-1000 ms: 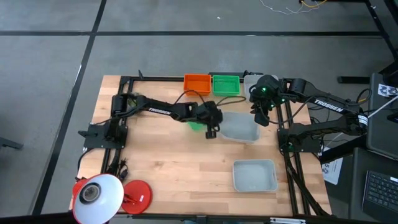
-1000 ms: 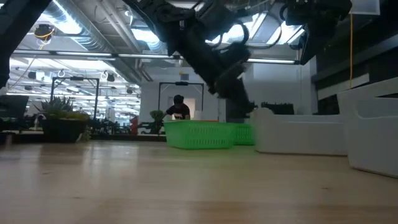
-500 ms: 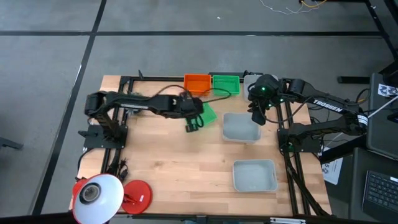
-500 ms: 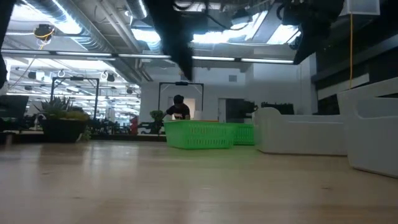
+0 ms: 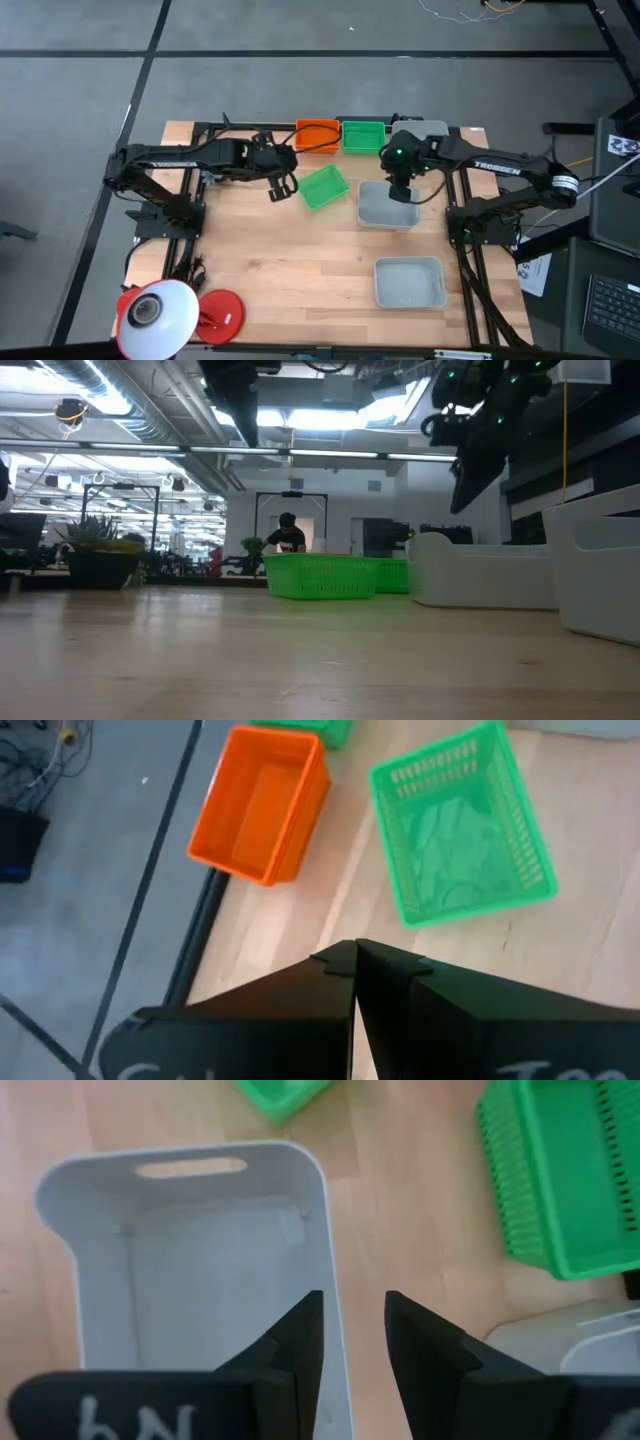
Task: Stack baskets by color
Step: Stack the bottom left gray bin on the top gray bin
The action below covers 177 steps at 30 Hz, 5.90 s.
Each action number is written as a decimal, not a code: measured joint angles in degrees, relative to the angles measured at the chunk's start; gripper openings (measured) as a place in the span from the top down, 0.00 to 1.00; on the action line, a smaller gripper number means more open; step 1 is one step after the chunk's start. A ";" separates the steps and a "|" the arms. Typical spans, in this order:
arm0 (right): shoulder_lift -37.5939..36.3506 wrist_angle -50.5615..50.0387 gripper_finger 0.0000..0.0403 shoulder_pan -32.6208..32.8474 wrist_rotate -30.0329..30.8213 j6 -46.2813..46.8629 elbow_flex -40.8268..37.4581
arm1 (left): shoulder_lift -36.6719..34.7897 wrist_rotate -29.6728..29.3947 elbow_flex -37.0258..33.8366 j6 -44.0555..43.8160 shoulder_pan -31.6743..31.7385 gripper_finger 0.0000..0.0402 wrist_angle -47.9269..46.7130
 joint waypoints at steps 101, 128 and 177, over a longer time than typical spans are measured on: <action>35.54 -39.40 1.00 -41.53 6.14 -43.77 55.63 | -5.64 41.56 -49.57 5.29 10.99 1.00 66.75; 39.52 -30.23 1.00 -41.38 5.76 -50.54 43.53 | -5.62 41.10 -49.57 5.35 10.97 1.00 66.73; 30.91 -32.70 1.00 -40.81 -0.13 -49.53 49.29 | -5.62 39.35 -49.55 5.18 10.97 1.00 66.75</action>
